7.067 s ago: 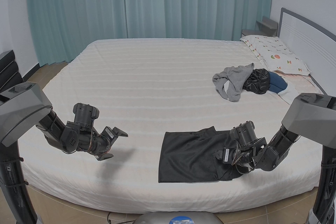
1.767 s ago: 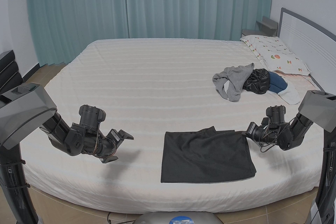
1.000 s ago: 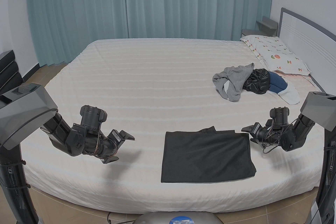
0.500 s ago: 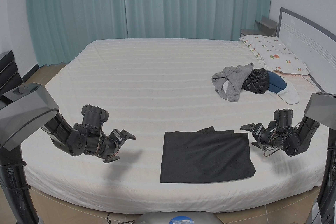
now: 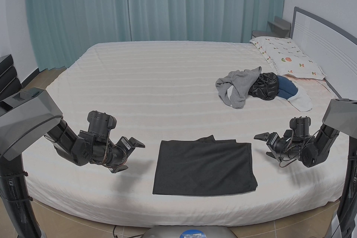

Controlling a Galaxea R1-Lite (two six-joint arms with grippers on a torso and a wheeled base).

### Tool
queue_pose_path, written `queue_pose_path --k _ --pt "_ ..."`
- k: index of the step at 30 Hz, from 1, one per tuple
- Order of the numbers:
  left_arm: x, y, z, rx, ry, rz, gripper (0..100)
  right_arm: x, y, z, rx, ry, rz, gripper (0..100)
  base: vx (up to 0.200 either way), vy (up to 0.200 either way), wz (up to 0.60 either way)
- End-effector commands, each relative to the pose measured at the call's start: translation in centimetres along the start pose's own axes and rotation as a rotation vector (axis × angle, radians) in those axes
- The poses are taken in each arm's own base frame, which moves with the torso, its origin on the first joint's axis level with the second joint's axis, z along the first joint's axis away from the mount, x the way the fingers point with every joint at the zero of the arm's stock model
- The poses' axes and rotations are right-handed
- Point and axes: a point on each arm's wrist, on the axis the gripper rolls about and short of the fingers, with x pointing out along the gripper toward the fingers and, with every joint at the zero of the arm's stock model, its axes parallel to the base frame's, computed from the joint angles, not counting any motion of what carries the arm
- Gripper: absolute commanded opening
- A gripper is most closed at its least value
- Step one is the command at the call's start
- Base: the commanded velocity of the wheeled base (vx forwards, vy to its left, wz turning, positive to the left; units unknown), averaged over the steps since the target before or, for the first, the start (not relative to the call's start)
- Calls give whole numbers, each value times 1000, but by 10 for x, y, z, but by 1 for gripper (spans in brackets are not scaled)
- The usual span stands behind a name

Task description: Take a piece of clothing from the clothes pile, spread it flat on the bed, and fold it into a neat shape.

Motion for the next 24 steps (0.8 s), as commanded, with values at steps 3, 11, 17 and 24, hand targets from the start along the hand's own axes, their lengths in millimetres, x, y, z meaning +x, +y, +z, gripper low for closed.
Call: queue_pose_path --k 3,11,17,24 --pt "1 -1 0 3 -1 -4 100 2 5 -9 -12 23 7 100 0 0 0" --pt "8 -6 0 19 -42 11 100 6 17 -23 -38 60 27 100 0 0 0" --pt "14 -6 -3 21 -72 38 100 8 22 -29 -51 73 33 100 0 0 0" --pt "14 -13 -3 36 -77 20 100 10 27 -36 -67 90 43 100 0 0 0"
